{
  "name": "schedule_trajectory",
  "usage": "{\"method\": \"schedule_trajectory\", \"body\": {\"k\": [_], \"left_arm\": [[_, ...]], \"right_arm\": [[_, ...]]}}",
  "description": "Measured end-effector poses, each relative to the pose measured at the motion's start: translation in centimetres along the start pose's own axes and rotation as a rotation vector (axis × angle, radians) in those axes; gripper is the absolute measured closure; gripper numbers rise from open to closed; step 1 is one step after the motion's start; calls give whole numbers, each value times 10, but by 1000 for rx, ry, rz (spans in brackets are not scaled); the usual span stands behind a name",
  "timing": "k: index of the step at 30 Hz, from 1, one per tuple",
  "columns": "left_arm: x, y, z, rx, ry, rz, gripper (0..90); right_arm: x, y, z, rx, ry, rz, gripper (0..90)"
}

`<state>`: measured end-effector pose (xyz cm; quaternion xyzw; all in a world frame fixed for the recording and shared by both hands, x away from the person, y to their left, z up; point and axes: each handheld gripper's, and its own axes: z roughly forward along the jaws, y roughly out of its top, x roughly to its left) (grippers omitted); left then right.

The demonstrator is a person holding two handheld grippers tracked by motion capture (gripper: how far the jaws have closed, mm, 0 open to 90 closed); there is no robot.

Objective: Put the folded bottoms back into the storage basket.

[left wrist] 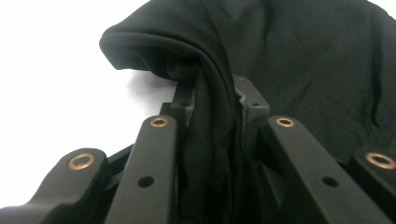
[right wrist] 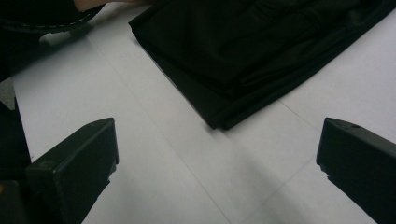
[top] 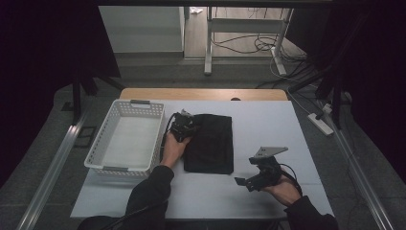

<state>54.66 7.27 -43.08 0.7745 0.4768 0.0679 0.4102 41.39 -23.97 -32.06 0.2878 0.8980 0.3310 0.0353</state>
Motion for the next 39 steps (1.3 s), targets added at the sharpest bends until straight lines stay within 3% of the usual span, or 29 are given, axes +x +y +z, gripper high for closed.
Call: {"method": "schedule_trajectory", "body": {"k": [16,26,39], "left_arm": [[-1,0,0,0,9,9,736],[-1,0,0,-3,8,4,736],[-1,-1,0,-2,10,7,735]], "right_arm": [[-3,18,33,57,23,-38,0],[-8,26,51,66,39,-36,0],[-8,40,75,77,70,-73,0]]}}
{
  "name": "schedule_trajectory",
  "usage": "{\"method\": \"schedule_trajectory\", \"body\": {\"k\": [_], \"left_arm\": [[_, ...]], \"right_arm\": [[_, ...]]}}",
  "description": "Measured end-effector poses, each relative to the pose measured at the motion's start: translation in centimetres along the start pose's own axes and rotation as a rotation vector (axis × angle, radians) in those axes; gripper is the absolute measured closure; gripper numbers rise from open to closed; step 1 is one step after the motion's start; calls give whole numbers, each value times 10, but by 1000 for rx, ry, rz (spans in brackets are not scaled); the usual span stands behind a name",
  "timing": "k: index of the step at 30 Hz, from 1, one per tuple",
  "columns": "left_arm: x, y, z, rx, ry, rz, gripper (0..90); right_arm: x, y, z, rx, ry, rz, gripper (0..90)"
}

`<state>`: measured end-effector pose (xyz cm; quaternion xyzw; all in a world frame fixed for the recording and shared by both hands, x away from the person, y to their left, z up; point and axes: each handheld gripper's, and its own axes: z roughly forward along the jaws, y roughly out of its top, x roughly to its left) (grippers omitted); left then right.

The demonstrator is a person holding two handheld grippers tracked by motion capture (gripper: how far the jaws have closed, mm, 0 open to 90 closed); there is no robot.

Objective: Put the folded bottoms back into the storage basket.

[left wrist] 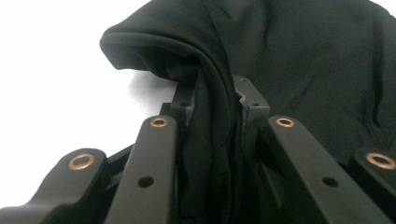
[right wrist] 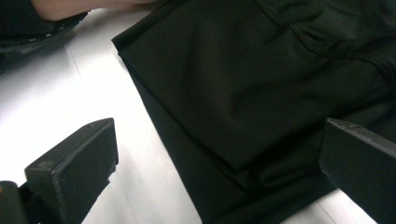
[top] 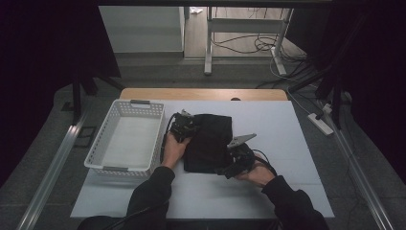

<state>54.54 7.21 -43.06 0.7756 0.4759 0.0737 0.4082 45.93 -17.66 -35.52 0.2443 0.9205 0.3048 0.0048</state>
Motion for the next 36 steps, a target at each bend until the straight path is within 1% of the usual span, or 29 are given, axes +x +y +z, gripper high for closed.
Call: {"method": "schedule_trajectory", "body": {"k": [6,10,15,18,20,23,24,26,27,28,29,32,34,36], "left_arm": [[0,0,0,0,4,4,735],[-1,0,0,0,4,5,735],[-1,0,0,0,5,6,735],[-1,0,0,0,5,6,735],[-1,0,0,0,5,6,736],[-1,0,0,0,7,7,736],[-1,0,0,1,7,7,735],[-1,0,0,0,6,6,735],[-1,0,0,0,7,6,735],[-1,0,0,0,7,6,735],[-1,0,0,0,9,6,735],[-2,0,0,-3,14,10,735],[-2,0,0,-3,13,9,735],[-2,0,0,0,11,9,736]], "right_arm": [[-3,7,10,-3,10,-6,0],[-1,12,16,1,10,-36,0],[5,18,26,9,27,-75,0],[10,19,33,30,38,-102,0],[12,19,37,54,30,-128,2],[13,18,43,93,6,-150,8],[12,17,44,96,1,-154,11],[11,17,45,94,-7,-171,54],[10,17,44,99,-18,-199,91],[10,16,44,108,-37,-244,147],[10,15,43,106,-53,-289,160],[6,14,41,86,-54,-283,260],[4,14,39,82,-57,-294,333],[1,15,38,79,-62,-295,426]]}}
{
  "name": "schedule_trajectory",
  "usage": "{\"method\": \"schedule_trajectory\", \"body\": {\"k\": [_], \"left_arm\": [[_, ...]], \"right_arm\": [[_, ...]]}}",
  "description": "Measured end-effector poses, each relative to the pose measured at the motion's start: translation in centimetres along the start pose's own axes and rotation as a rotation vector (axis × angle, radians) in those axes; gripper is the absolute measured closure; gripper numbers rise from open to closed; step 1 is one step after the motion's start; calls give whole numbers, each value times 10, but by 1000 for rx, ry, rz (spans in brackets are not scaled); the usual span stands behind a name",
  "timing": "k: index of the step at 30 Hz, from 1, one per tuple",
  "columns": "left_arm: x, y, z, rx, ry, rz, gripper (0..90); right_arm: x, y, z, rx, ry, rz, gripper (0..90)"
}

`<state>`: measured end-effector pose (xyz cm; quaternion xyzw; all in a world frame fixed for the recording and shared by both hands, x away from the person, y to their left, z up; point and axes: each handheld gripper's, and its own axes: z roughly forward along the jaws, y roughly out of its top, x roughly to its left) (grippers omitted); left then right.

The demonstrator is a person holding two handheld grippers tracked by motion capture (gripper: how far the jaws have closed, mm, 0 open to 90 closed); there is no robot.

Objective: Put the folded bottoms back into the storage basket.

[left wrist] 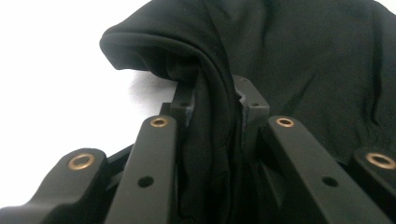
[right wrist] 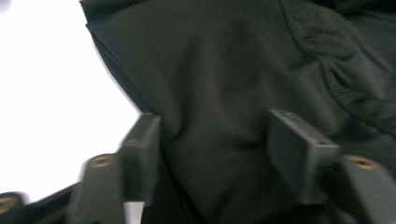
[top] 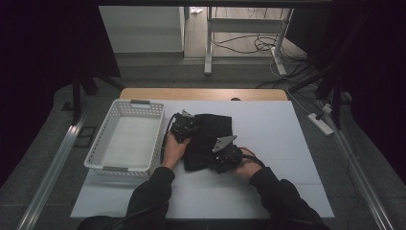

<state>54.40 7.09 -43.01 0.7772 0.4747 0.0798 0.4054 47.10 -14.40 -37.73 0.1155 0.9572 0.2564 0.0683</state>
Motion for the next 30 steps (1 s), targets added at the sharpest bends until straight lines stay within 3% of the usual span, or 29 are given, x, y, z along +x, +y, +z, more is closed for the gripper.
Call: {"method": "schedule_trajectory", "body": {"k": [8,21,30], "left_arm": [[-1,0,0,-2,3,-1,735],[-7,0,-1,-1,43,26,751],[-14,4,-5,-19,64,22,771]], "right_arm": [[-7,3,-1,8,-42,-18,718],[-17,7,-2,24,5,45,760],[-21,9,-6,23,48,83,775]]}}
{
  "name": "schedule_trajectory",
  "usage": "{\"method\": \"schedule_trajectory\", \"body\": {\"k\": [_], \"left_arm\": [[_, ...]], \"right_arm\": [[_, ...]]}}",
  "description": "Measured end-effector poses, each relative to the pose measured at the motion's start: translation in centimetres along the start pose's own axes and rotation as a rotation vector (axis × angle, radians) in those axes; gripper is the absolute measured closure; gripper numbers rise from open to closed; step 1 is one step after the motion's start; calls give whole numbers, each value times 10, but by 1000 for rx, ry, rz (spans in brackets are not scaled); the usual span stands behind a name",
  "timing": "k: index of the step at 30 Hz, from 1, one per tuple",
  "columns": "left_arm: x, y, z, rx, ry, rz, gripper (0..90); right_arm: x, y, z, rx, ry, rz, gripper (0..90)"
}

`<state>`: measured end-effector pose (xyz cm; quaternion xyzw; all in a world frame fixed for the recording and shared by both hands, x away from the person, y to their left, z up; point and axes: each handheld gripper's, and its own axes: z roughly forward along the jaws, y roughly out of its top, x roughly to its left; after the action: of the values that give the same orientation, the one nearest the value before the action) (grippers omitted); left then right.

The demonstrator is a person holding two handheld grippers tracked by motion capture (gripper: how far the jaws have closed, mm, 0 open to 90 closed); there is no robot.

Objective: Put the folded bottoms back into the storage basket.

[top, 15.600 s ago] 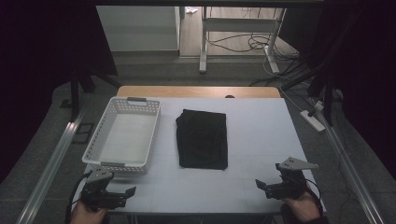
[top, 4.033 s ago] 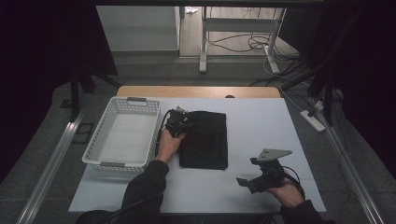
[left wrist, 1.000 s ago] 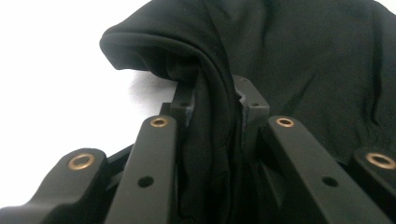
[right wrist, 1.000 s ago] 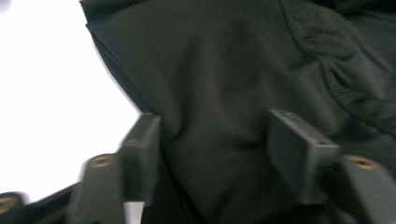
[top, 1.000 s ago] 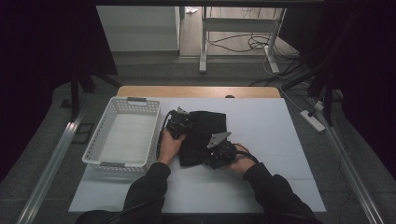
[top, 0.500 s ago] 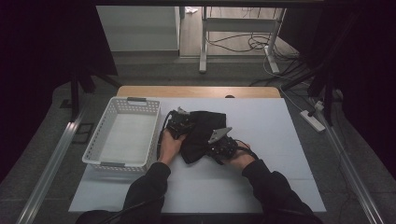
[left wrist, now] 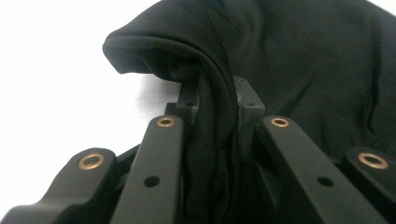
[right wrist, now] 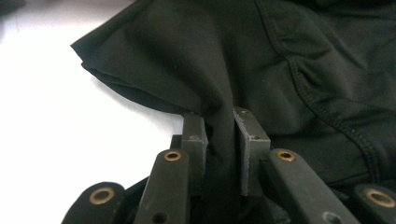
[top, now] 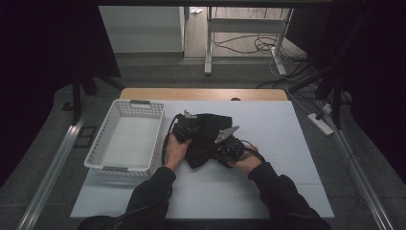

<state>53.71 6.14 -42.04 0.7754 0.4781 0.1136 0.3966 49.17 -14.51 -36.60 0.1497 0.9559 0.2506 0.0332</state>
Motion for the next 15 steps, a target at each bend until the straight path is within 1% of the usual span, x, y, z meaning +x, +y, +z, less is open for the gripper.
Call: {"method": "schedule_trajectory", "body": {"k": [2,8,15], "left_arm": [[0,4,-3,-5,-4,1,773],[0,13,-13,-16,-10,13,774],[-1,23,-21,-19,-17,30,776]], "right_arm": [[0,1,-3,-6,0,1,777],[-2,3,-12,-39,22,33,779],[-2,6,-22,-82,51,49,782]]}}
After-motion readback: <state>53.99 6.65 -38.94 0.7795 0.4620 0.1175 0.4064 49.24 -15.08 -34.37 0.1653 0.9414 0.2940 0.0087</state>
